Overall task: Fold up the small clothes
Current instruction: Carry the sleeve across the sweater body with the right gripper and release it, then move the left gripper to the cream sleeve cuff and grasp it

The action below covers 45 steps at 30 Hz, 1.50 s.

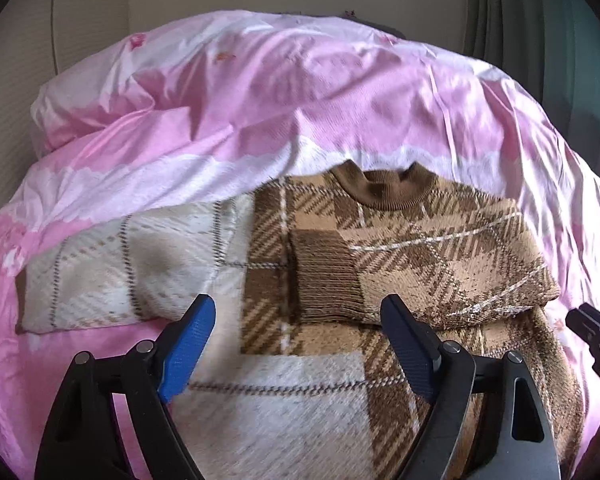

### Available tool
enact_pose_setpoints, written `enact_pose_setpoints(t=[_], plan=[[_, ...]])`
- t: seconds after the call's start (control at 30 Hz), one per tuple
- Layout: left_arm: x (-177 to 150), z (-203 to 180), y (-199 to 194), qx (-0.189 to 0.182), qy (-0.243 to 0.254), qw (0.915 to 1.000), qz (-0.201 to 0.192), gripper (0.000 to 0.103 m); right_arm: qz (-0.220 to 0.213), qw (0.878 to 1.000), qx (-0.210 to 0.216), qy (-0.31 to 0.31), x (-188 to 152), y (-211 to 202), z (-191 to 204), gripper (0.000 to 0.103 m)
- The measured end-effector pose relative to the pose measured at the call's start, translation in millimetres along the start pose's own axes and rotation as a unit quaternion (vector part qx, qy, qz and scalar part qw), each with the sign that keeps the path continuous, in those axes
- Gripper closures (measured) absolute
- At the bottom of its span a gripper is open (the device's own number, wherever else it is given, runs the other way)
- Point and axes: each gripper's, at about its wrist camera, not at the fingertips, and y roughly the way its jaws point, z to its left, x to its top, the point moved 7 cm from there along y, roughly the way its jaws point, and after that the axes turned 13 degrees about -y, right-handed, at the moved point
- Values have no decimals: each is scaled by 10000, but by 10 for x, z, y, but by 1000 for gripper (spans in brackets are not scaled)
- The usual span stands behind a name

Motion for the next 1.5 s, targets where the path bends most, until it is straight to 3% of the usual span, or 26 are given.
enact_pose_setpoints(t=[0.17,0.43,0.47,0.5,0.6,0.8,0.87,1.2,1.5], plan=[[-53,-47,212,157,134,9997,154,17,226,9997,97,51,-117,240,-94,71],[-72,17,459,371,117,9989,251,17,451,9978,153,471,-31,671,-259,71],[-73,16,475,400,143,9988,230,16,436,9976,142,518,-17,695,-283,75],[-75,21,488,436,149,9987,209,16,421,9976,111,540,-17,693,-308,84],[-94,43,527,495,138,9985,184,14,364,9976,-351,473,-29,621,-401,87],[-115,86,588,594,139,9980,179,11,681,9952,-582,404,-182,775,-455,85],[-99,99,577,634,168,9977,157,11,648,9951,-673,314,-146,722,-421,80],[-114,123,130,417,207,9989,12,13,119,9985,-519,96,-201,45,-177,77],[-170,833,-378,499,-184,9985,-112,13,-207,9998,-51,-61,-104,-326,476,77]])
